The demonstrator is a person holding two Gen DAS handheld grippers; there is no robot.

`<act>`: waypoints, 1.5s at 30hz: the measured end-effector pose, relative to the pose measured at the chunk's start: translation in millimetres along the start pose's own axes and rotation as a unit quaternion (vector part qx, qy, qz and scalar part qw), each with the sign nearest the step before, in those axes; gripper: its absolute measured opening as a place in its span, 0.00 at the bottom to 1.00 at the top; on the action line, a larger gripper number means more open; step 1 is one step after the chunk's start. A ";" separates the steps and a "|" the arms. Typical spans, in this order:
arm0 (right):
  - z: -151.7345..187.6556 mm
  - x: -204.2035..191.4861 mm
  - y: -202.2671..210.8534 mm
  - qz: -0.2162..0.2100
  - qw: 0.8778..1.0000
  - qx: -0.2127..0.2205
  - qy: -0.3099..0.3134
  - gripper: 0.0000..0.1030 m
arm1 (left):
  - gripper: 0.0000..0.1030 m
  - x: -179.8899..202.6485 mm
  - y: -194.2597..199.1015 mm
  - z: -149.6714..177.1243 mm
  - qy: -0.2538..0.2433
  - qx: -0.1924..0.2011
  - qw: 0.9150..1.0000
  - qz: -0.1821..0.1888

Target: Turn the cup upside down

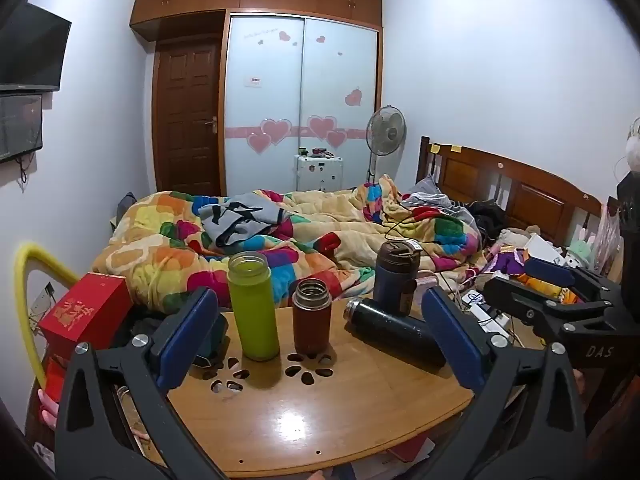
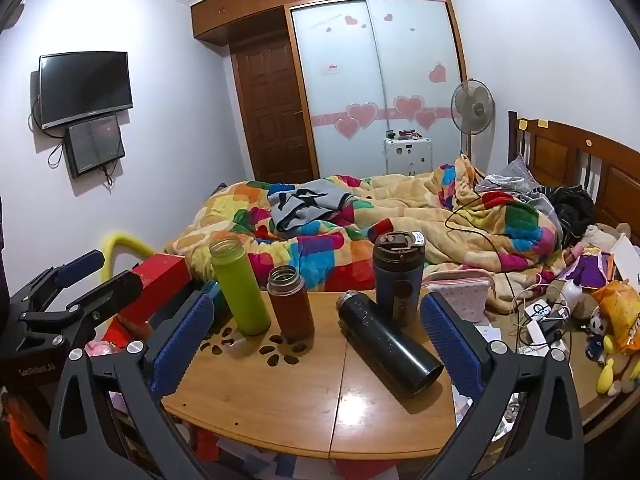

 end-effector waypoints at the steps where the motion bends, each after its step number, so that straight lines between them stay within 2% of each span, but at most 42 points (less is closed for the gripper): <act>1: 0.1 -0.4 0.1 0.002 1.000 0.002 0.005 1.00 | 1.00 1.8 0.4 -0.4 -0.001 0.000 1.000 0.003; 3: 0.0 -0.1 0.3 0.003 1.000 0.003 0.004 1.00 | 1.00 -4.1 4.0 -2.6 0.010 0.010 1.000 0.002; 6: -0.9 0.2 0.1 0.003 1.000 0.004 0.000 1.00 | 1.00 -3.7 1.6 -2.7 -0.003 0.006 1.000 -0.013; 45: -11.2 -6.2 12.4 -0.004 1.000 0.019 0.006 1.00 | 1.00 -6.5 7.8 -5.2 -0.004 0.016 1.000 -0.023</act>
Point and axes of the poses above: each gripper's, at about its wrist camera, not at the fingertips, and y roughly against the way its jaws point, x to its right, z to its underside, the point moved 10 cm from there along -y, roughly the way its jaws point, and after that the axes turned 13 degrees about z, right-handed, at the moved point
